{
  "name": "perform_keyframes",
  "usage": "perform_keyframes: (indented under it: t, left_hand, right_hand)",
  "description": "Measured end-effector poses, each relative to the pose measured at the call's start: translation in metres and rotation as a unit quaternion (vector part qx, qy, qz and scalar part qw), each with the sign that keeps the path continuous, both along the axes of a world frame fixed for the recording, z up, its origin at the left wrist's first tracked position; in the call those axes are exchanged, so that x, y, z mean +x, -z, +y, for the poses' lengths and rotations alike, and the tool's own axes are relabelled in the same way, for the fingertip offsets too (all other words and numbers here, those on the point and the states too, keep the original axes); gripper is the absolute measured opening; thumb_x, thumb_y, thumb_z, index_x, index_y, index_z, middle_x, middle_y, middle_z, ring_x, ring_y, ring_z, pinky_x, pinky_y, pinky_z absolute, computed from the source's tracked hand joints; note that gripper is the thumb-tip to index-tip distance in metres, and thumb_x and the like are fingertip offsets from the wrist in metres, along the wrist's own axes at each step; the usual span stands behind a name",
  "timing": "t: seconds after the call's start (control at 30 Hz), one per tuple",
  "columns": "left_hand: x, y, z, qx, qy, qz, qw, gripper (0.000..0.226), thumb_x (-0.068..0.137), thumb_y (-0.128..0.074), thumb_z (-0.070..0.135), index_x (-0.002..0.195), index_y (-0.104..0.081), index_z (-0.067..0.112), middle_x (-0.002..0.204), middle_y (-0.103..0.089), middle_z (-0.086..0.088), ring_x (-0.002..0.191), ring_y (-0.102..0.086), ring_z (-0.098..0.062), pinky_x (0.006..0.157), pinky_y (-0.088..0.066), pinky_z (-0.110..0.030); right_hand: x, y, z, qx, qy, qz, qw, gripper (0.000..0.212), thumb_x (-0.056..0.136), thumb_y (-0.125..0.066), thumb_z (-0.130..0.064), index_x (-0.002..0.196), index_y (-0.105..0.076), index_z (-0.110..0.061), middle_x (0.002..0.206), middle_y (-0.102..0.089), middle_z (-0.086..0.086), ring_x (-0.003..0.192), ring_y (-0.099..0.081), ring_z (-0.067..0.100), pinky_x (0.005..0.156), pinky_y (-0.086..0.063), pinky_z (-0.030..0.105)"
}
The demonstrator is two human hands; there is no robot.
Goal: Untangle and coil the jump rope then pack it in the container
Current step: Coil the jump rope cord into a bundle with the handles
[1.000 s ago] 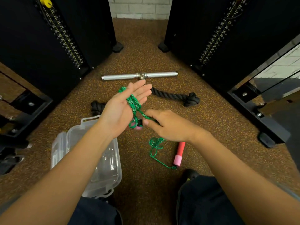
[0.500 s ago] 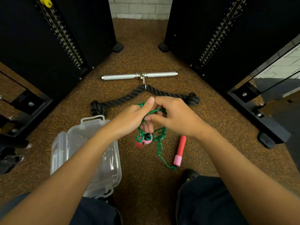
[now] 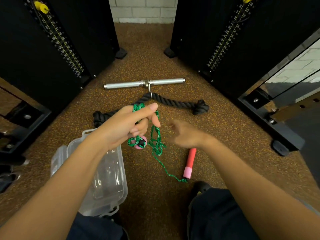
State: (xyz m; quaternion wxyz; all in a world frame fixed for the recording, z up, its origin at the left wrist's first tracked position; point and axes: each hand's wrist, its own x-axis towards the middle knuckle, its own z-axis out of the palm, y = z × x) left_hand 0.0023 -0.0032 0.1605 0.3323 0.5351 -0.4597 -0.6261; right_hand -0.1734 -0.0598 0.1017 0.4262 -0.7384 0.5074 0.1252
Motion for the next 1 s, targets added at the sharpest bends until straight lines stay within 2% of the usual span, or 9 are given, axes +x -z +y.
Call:
perform_keyframes:
  t: [0.1,0.2,0.3,0.47,0.53,0.67,0.77,0.87,1.0]
  left_hand:
    - [0.0,-0.004,0.001,0.005,0.01,0.039,0.999,0.054,0.086,-0.051,0.044,0.066,-0.058,-0.005,0.031,-0.03,0.008,0.039,-0.034,-0.008,0.06,-0.041,-0.018]
    - [0.003,-0.007,0.002,0.009,-0.027,0.026,0.999,0.047,0.082,-0.05,0.043,0.06,-0.06,0.002,0.033,-0.034,0.007,0.041,-0.035,-0.009,0.064,-0.04,-0.023]
    - [0.011,0.005,-0.001,0.026,-0.084,-0.106,0.991,0.048,0.083,-0.053,0.046,0.057,-0.065,0.007,0.047,-0.044,-0.005,0.048,-0.04,-0.014,0.084,-0.042,-0.034]
    - [-0.008,0.026,0.006,0.059,-0.082,-0.213,0.972,0.031,0.076,-0.061,0.055,0.075,-0.071,0.026,0.051,-0.059,0.016,0.063,-0.052,-0.007,0.086,-0.045,-0.034]
    - [-0.017,0.031,0.007,0.036,-0.081,-0.225,0.97,0.039,0.069,-0.066,0.059,0.084,-0.073,0.024,0.081,-0.072,0.005,0.081,-0.062,-0.01,0.085,-0.048,-0.035]
    - [-0.019,0.028,0.005,-0.026,-0.2,-0.215,0.956,0.035,0.065,-0.07,0.059,0.078,-0.072,0.026,0.09,-0.07,-0.018,0.085,-0.067,-0.024,0.07,-0.056,-0.035]
    - [-0.018,0.022,0.001,-0.035,-0.24,-0.127,0.962,0.008,0.077,-0.07,0.036,0.074,-0.07,0.028,0.064,-0.068,0.001,0.057,-0.06,-0.005,0.046,-0.046,-0.016]
    - [-0.017,0.021,-0.002,0.0,-0.233,-0.064,0.97,0.006,0.082,-0.066,0.025,0.081,-0.071,0.021,0.044,-0.054,0.018,0.047,-0.049,0.004,0.056,-0.04,-0.017]
    - [-0.009,0.026,-0.003,0.009,-0.258,-0.022,0.966,0.017,0.09,-0.056,0.026,0.08,-0.068,0.021,0.039,-0.032,0.015,0.043,-0.031,-0.005,0.057,-0.031,-0.025]
  right_hand:
    - [0.016,0.011,0.018,-0.004,-0.032,0.003,0.999,0.054,0.09,-0.054,-0.03,0.138,-0.032,-0.018,0.144,-0.037,0.012,0.131,-0.037,0.028,0.107,-0.037,0.041]
    - [0.016,0.003,0.013,-0.032,0.004,-0.048,0.998,0.014,0.094,-0.049,-0.03,0.097,-0.049,-0.016,0.088,-0.057,0.003,0.069,-0.054,0.007,0.054,-0.041,0.016]
    - [0.012,-0.009,0.007,-0.072,0.029,-0.091,0.993,0.016,0.094,-0.05,-0.03,0.087,-0.051,-0.016,0.071,-0.051,-0.006,0.058,-0.045,0.001,0.043,-0.034,0.009]
    - [0.015,-0.016,0.012,-0.097,0.024,-0.103,0.99,0.012,0.095,-0.047,-0.022,0.086,-0.046,-0.014,0.074,-0.05,-0.004,0.054,-0.046,0.006,0.043,-0.034,0.014]
    - [0.017,-0.016,0.014,-0.099,0.024,-0.117,0.988,0.008,0.094,-0.047,-0.017,0.087,-0.045,-0.013,0.083,-0.056,0.004,0.056,-0.048,0.009,0.046,-0.035,0.02]
    - [0.022,-0.014,0.021,-0.106,-0.03,-0.125,0.986,0.016,0.095,-0.047,-0.023,0.091,-0.046,-0.007,0.073,-0.053,0.003,0.053,-0.05,0.015,0.05,-0.039,0.027]
    - [0.024,-0.016,0.025,-0.121,-0.036,-0.161,0.979,0.031,0.092,-0.05,-0.038,0.083,-0.052,-0.008,0.069,-0.055,0.004,0.053,-0.049,0.015,0.05,-0.04,0.024]
    - [0.024,-0.023,0.023,-0.118,0.004,-0.21,0.971,0.04,0.091,-0.045,-0.046,0.089,-0.058,-0.008,0.077,-0.067,0.011,0.056,-0.056,0.019,0.05,-0.042,0.023]
    - [0.021,-0.029,0.013,-0.097,0.156,-0.273,0.944,0.058,0.092,-0.025,-0.056,0.106,-0.063,-0.015,0.097,-0.068,0.01,0.087,-0.064,0.024,0.082,-0.051,0.037]
